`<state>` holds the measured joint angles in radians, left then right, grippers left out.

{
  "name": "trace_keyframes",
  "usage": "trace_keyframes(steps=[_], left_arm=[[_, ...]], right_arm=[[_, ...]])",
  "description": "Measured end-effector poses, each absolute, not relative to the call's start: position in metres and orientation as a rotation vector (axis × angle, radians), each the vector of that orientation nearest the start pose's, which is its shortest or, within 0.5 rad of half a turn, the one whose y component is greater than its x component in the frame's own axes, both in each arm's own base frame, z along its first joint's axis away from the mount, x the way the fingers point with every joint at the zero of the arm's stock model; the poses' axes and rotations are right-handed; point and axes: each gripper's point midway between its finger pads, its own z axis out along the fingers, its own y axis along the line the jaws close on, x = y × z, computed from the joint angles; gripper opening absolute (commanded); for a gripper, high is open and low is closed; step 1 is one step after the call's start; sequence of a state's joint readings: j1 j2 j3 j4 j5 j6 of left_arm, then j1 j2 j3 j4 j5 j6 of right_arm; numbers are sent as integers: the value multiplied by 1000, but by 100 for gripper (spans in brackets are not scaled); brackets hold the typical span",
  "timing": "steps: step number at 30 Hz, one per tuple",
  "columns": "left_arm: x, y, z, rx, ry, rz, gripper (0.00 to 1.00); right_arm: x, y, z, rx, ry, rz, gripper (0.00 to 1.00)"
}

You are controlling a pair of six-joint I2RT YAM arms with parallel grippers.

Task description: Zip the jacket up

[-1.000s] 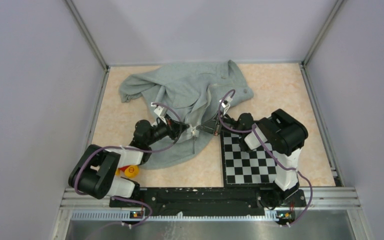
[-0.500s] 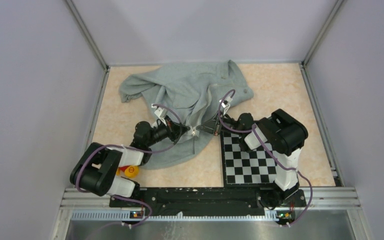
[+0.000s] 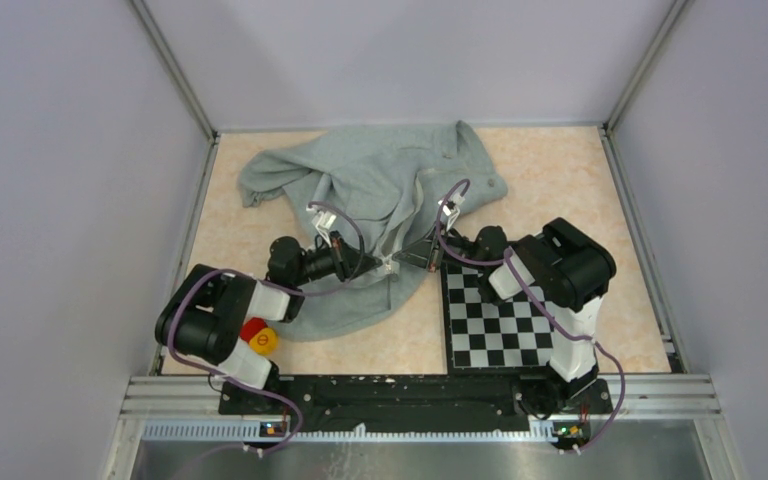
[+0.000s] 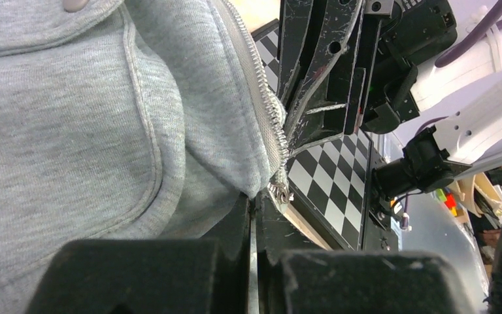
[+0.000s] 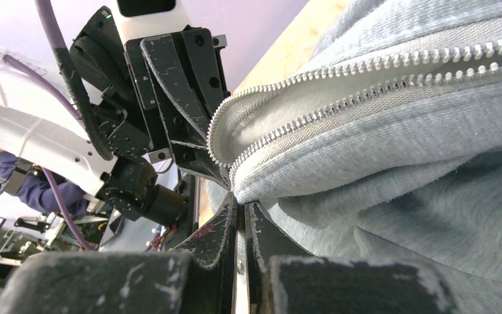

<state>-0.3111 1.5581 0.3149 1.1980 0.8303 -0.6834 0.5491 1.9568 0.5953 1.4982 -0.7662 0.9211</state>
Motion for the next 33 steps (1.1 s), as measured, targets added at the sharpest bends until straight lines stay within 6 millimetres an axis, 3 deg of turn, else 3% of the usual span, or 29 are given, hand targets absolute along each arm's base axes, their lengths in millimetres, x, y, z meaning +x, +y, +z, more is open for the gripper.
trace_keyframes(steps=[12, 19, 21, 26, 33], left_arm=[[263, -238, 124, 375, 1865, -1383, 50], [267, -223, 128, 183, 1976, -1303, 72], [271, -217, 130, 87, 2027, -1278, 74], [269, -209, 128, -137, 2143, -1274, 66], [260, -212, 124, -318, 2189, -1364, 60]], right_arm=[[272, 337, 130, -424, 1683, 1683, 0], [272, 338, 130, -424, 1683, 1683, 0], [271, 338, 130, -426, 1683, 1685, 0], [271, 338, 130, -425, 1684, 1685, 0], [271, 338, 130, -426, 1684, 1686, 0]])
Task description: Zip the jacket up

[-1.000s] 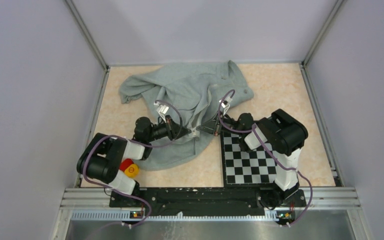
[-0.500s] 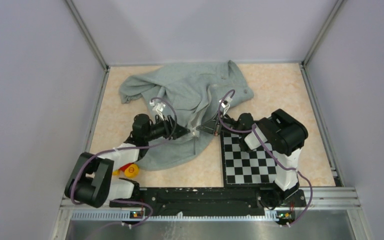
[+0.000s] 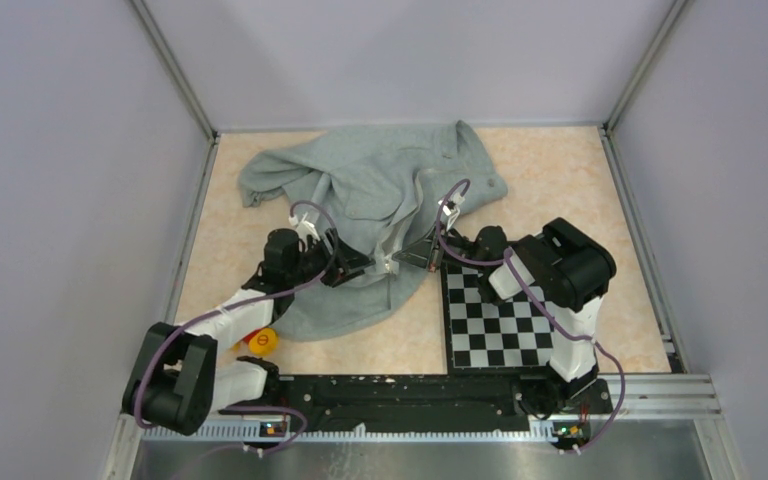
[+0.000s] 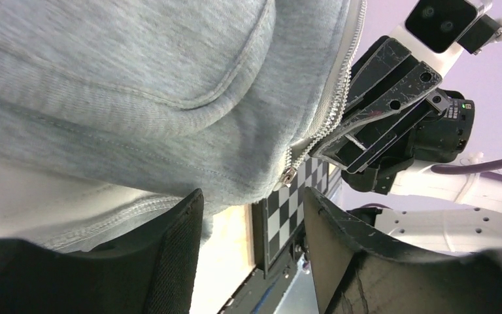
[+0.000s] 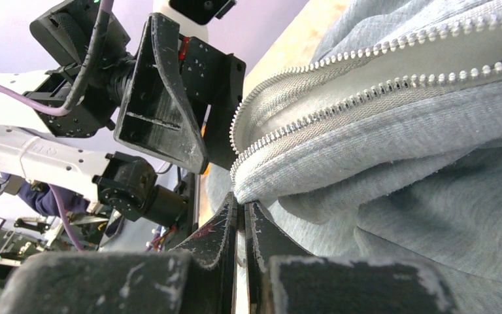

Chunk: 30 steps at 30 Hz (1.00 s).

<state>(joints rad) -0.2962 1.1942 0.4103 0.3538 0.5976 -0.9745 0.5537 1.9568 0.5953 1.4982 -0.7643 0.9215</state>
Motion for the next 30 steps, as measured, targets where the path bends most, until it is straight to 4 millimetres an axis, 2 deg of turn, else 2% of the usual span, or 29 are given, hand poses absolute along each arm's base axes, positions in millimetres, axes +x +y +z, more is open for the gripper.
trace_keyframes(steps=[4, 10, 18, 22, 26, 30], left_arm=[[255, -222, 120, -322, 2210, -1402, 56], [245, -235, 108, -255, 2260, -1396, 56], [252, -238, 112, -192, 2234, -1369, 53], [256, -240, 109, -192, 2240, -1367, 45], [258, -241, 105, -197, 2246, -1367, 27], [260, -242, 110, -170, 2218, -1375, 14]], right_arm=[[271, 338, 130, -426, 1684, 1686, 0], [271, 338, 131, -427, 1683, 1686, 0], [271, 338, 134, -430, 1673, 1686, 0], [271, 338, 134, -430, 1673, 1686, 0], [271, 338, 134, -430, 1673, 1686, 0], [271, 338, 134, -429, 1673, 1686, 0]])
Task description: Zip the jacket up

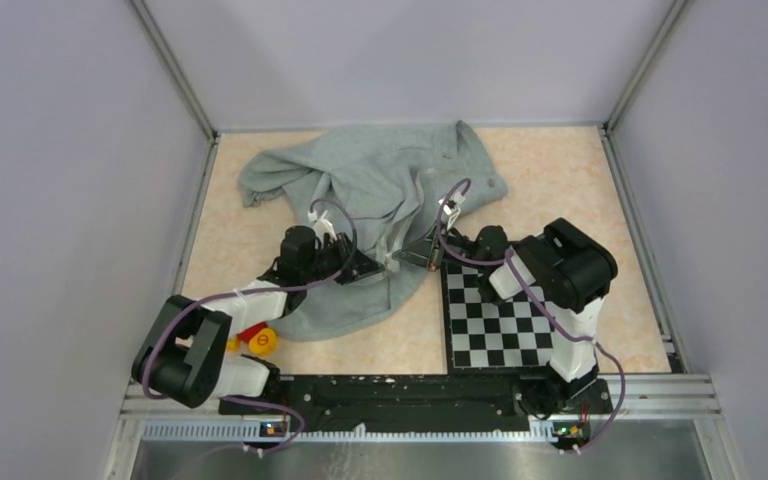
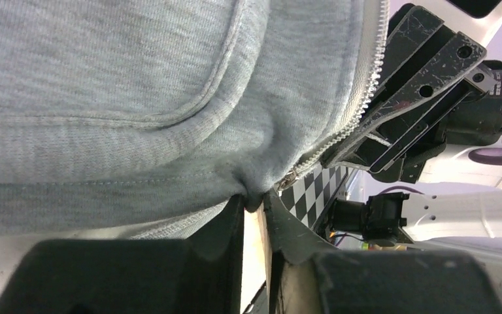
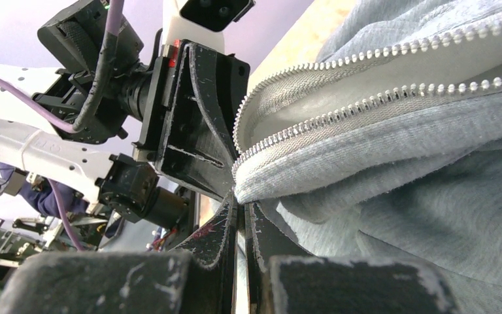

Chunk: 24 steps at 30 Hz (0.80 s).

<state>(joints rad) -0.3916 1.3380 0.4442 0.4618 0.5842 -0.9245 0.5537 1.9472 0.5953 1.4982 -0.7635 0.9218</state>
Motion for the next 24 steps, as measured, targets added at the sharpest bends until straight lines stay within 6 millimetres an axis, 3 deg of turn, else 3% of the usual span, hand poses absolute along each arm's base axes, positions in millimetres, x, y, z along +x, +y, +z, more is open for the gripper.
trace_keyframes(steps=[4, 9, 19, 24], left_arm=[[260, -243, 112, -143, 2202, -1378, 1], [257, -243, 115, -97, 2178, -1383, 0], [252, -240, 116, -50, 2156, -1365, 0], [249, -239, 109, -37, 2171, -1357, 0]], right_arm=[[271, 338, 134, -427, 1673, 1684, 0], [272, 338, 134, -420, 1675, 1686, 0], [281, 337, 135, -362, 1678, 1655, 29], [296, 331, 122, -290, 1790, 1521, 44]])
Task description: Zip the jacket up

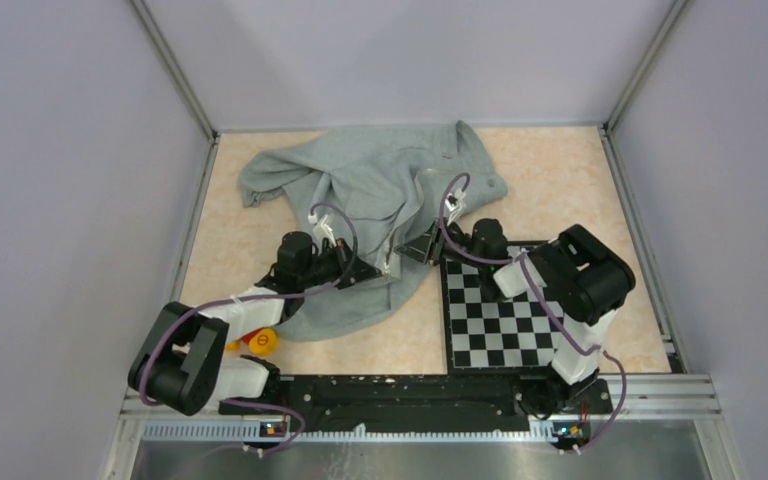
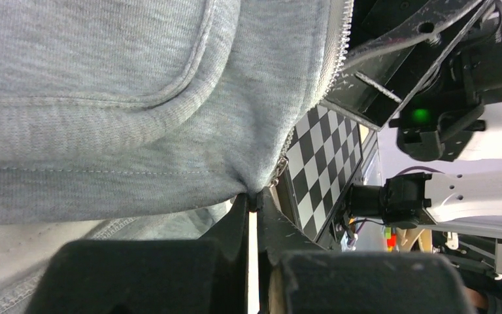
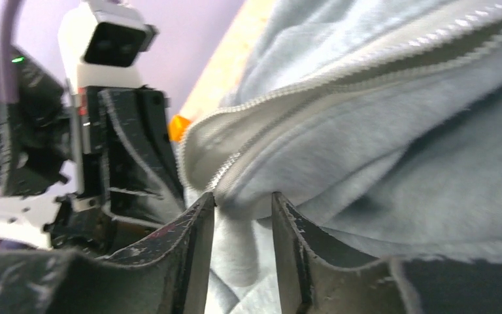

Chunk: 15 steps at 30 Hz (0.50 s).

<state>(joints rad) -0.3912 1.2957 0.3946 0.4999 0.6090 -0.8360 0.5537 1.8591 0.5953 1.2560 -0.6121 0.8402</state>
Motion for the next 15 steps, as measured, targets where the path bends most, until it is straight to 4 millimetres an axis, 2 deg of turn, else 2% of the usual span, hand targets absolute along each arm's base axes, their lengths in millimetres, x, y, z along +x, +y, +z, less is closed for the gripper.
trace_keyframes(steps=[1, 4, 9, 12, 15], left_arm=[[248, -239, 108, -35, 2174, -1358, 0], [246, -238, 102, -35, 2202, -1357, 0], [241, -234, 90, -45, 2260, -1379, 0], [239, -233, 87, -46, 2275, -1408, 0], [237, -233, 86, -44, 2288, -1437, 0]], right_arm=[[299, 329, 117, -273, 1822, 1485, 48], [305, 325, 96, -242, 1937, 1400, 49], [296, 312, 67, -270, 2119, 1261, 52], [293, 301, 71, -329, 2161, 1138, 55], [297, 295, 91, -408, 2158, 1008, 59]])
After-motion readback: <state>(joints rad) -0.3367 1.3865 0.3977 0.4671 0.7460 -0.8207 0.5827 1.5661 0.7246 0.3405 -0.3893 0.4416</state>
